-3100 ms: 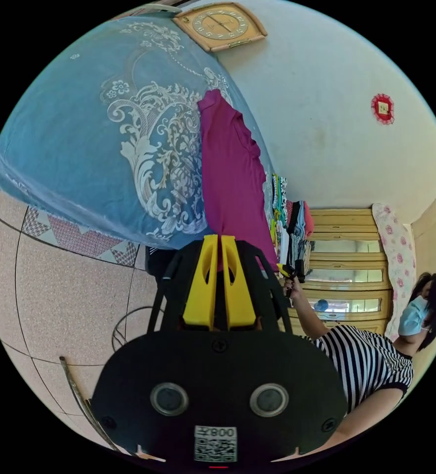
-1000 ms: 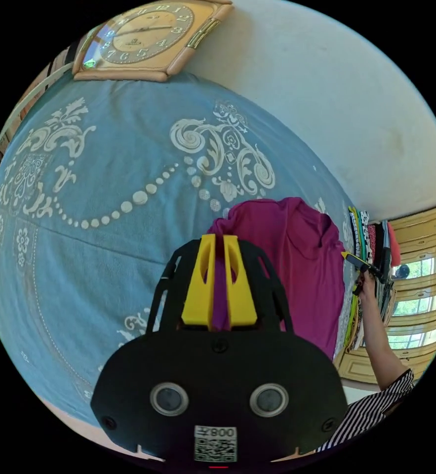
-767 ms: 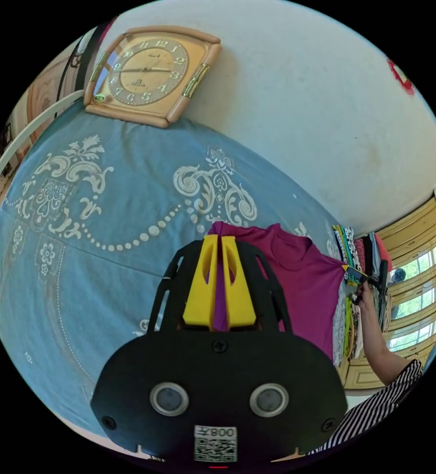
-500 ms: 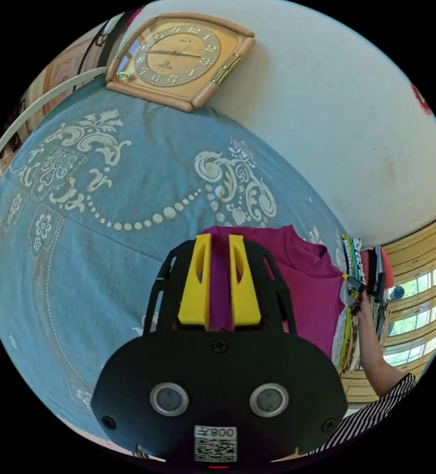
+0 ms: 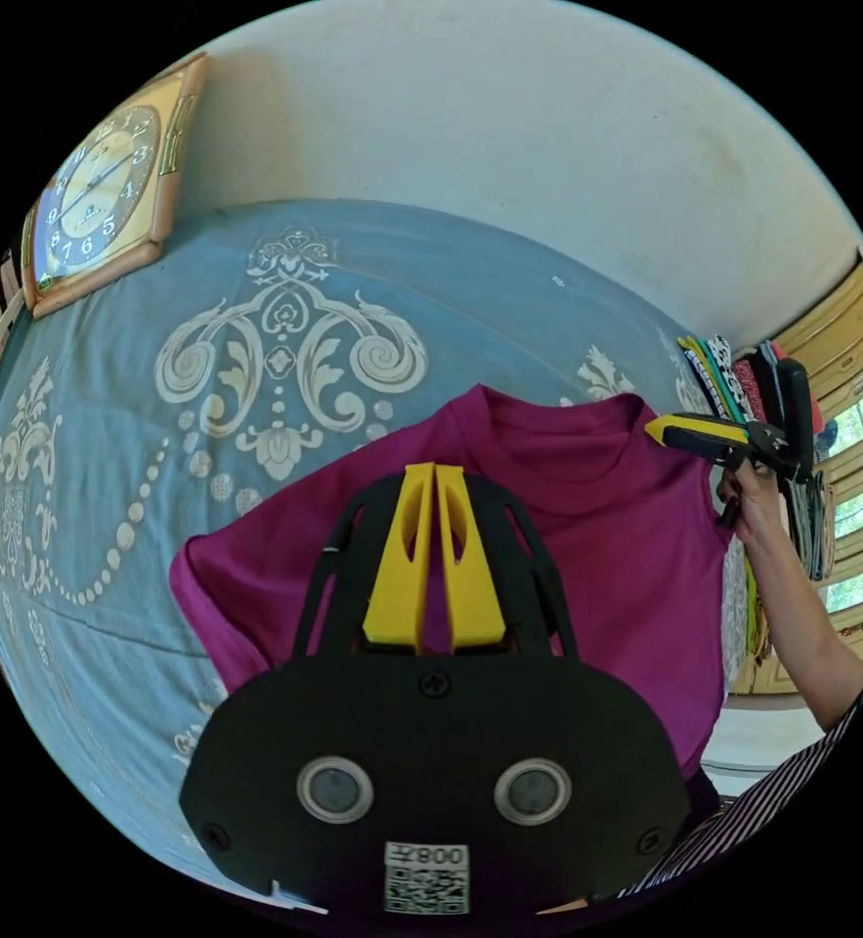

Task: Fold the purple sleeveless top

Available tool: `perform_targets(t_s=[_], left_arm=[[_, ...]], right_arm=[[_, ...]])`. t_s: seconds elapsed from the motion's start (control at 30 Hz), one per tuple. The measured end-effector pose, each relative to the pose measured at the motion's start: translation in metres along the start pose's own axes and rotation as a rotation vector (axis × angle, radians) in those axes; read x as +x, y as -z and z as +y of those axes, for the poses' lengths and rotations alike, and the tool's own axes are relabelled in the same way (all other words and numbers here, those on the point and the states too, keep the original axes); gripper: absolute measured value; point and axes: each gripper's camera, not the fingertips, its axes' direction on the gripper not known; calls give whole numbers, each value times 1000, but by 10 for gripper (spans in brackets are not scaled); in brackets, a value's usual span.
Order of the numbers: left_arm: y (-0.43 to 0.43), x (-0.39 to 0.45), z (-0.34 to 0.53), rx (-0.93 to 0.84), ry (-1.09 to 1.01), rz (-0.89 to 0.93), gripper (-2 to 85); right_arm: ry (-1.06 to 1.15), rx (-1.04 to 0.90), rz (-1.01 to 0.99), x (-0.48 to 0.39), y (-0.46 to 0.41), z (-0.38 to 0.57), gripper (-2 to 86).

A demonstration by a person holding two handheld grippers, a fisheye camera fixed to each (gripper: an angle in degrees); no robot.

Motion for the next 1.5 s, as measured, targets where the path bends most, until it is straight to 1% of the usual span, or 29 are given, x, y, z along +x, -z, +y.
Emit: perform_targets(t_s=[0.17, 0.27, 0.37, 0.43, 0.47, 0.53, 0.57, 0.63, 0.7, 0.77, 0.87, 0.97, 1.03, 1.17, 1.23, 1.3, 1.37, 1.43, 1.5], left_arm=[[-32, -6, -22, 26, 63, 47, 4], [-48, -4, -23, 49, 86, 71, 6], [-52, 2, -16, 120, 77, 114, 11], [-54, 7, -12, 151, 58, 150, 17], [-57, 13, -9, 168, 32, 178, 22], [-67, 25, -8, 163, -2, 245, 30], [-77, 37, -8, 155, -44, 304, 37], [-96, 61, -12, 117, -123, 380, 49], [-126, 105, -23, 46, -250, 447, 65], [-148, 143, -35, 2, -350, 475, 75], [-187, 207, -59, -55, -502, 493, 88], [-226, 259, -85, -108, -578, 514, 99], [-246, 288, -98, -128, -628, 496, 105], [-283, 343, -113, -117, -740, 390, 109], [-300, 364, -116, -138, -805, 330, 104], [-327, 386, -116, -206, -875, 205, 82], [-344, 395, -114, -244, -908, 124, 58], [-346, 396, -113, -214, -914, 133, 44], [-341, 387, -115, -172, -878, 198, 36]], right_arm=[[-85, -9, -76, 34, -7, -13, 1], [-114, 27, -113, 46, 3, -3, 3], [-153, 167, -176, 59, 35, 32, 5], [-231, 301, -255, 76, 65, 82, 10], [-250, 331, -275, 80, 71, 98, 13], [-354, 412, -319, 93, 87, 165, 24], [-384, 422, -318, 96, 89, 182, 26], [-533, 471, -250, 100, 97, 245, 41], [-627, 504, -204, 99, 98, 281, 53], [-653, 504, -192, 97, 95, 297, 60], [-639, 433, -137, 91, 86, 295, 64], [-642, 399, -72, 87, 81, 294, 63], [-631, 415, -64, 84, 78, 299, 61], [-625, 400, -106, 85, 68, 303, 59], [-620, 404, -133, 85, 63, 306, 56], [-616, 396, -126, 84, 60, 307, 51], [-614, 388, -111, 83, 59, 309, 42], [-606, 389, -96, 80, 59, 315, 32], [-592, 409, -85, 77, 61, 321, 27]])
